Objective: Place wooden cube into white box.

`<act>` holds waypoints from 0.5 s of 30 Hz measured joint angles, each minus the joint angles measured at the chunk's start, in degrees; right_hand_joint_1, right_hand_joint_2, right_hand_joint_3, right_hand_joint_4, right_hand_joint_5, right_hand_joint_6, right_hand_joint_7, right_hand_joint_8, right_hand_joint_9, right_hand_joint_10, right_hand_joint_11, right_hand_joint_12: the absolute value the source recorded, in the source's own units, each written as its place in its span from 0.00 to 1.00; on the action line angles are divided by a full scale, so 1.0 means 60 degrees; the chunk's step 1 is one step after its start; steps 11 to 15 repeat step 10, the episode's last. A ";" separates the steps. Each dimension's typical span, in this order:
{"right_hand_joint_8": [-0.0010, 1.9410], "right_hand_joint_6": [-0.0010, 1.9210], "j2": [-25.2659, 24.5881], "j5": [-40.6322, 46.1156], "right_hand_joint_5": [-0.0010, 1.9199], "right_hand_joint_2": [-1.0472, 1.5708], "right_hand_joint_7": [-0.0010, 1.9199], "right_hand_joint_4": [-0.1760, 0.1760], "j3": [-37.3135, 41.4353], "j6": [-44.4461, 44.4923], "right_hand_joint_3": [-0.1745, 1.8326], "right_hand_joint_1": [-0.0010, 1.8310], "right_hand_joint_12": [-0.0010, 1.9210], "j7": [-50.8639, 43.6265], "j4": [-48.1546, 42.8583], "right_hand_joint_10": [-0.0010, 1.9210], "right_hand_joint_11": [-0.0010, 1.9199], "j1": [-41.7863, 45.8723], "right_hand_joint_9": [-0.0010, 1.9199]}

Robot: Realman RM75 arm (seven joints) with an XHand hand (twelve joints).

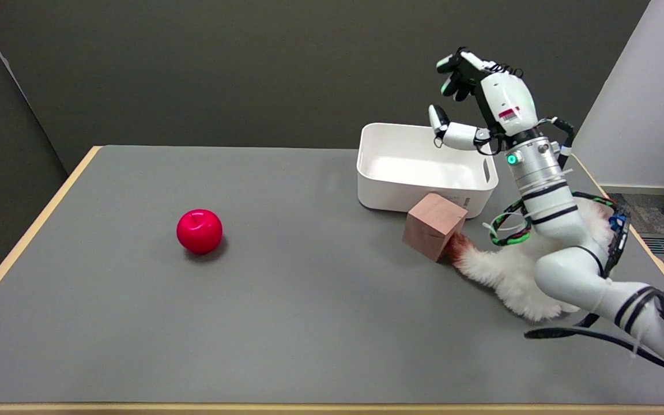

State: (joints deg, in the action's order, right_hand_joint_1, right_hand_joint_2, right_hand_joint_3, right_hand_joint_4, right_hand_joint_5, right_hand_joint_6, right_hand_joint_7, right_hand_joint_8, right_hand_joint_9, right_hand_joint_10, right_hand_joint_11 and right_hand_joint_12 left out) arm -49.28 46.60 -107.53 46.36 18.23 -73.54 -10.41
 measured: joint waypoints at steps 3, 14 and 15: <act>0.43 0.29 0.0027 0.0322 0.15 0.68 0.32 0.21 0.0022 0.0202 0.55 0.34 0.98 0.0130 -0.0671 0.65 0.24 0.0388 0.33; 0.40 0.26 0.0056 0.0819 0.13 0.68 0.30 0.23 -0.0268 0.1046 0.52 0.30 0.94 0.0344 -0.2109 0.66 0.25 0.1061 0.29; 0.40 0.26 0.0056 0.0819 0.13 0.68 0.30 0.23 -0.0268 0.1046 0.52 0.30 0.94 0.0344 -0.2109 0.66 0.25 0.1061 0.29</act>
